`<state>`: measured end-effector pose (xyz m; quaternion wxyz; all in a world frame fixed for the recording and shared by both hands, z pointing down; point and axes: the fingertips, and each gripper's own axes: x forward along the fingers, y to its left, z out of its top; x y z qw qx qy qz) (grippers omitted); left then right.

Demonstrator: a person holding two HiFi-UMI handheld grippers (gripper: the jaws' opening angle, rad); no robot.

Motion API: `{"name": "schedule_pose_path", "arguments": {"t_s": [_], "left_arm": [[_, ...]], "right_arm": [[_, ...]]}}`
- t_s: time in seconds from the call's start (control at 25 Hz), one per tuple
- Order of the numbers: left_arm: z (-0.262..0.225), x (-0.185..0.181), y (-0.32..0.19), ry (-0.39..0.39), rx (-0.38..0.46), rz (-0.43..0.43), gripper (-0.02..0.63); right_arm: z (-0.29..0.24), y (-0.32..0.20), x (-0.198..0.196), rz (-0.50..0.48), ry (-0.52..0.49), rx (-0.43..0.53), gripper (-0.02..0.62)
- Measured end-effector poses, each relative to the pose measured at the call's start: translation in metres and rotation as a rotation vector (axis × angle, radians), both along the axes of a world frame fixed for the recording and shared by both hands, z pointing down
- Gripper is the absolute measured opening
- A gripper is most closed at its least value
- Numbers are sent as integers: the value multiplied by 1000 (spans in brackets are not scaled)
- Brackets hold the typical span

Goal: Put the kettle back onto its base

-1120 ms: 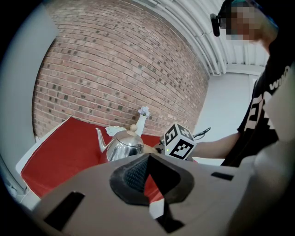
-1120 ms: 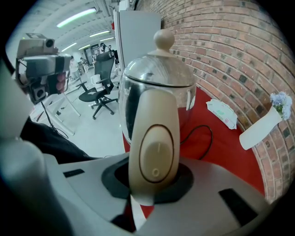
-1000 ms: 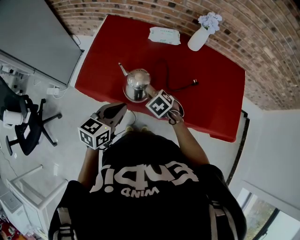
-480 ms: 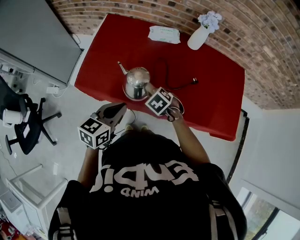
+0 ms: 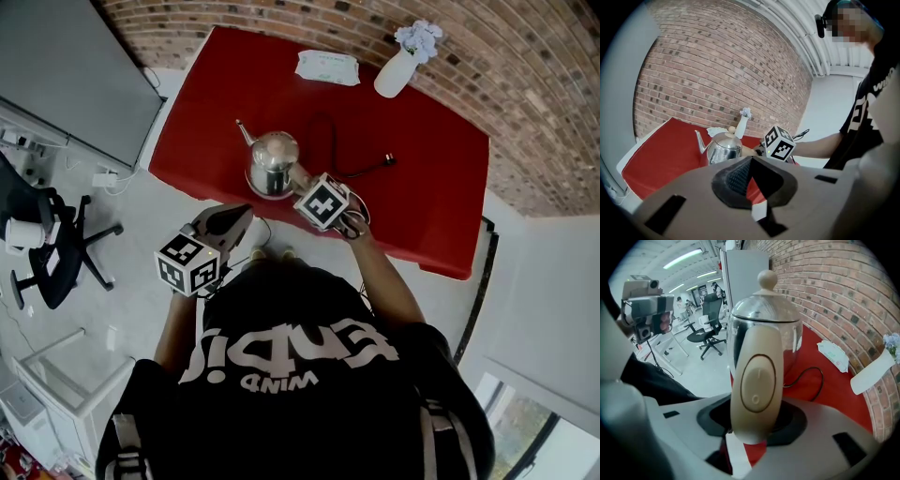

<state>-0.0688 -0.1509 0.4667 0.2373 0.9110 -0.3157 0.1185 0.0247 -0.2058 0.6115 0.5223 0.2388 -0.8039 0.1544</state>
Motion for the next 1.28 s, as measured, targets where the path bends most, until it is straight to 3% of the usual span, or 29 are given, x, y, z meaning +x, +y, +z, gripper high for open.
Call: {"name": "schedule_pose_path", "arguments": {"t_s": [0.72, 0.92, 1.08, 1.28], "left_arm": [[-3, -3, -5, 5, 0, 25, 6], [-6, 0, -5, 15, -4, 53, 6], [-12, 4, -3, 33, 0, 92, 6], [-22, 4, 2, 60, 32, 132, 6]], "right_arm": [[-53, 18, 28, 22, -86, 70, 181], [-107, 32, 16, 25, -270, 181, 179], [-151, 48, 3, 14, -410, 363, 42], [-159, 79, -9, 53, -528, 309, 23]]}}
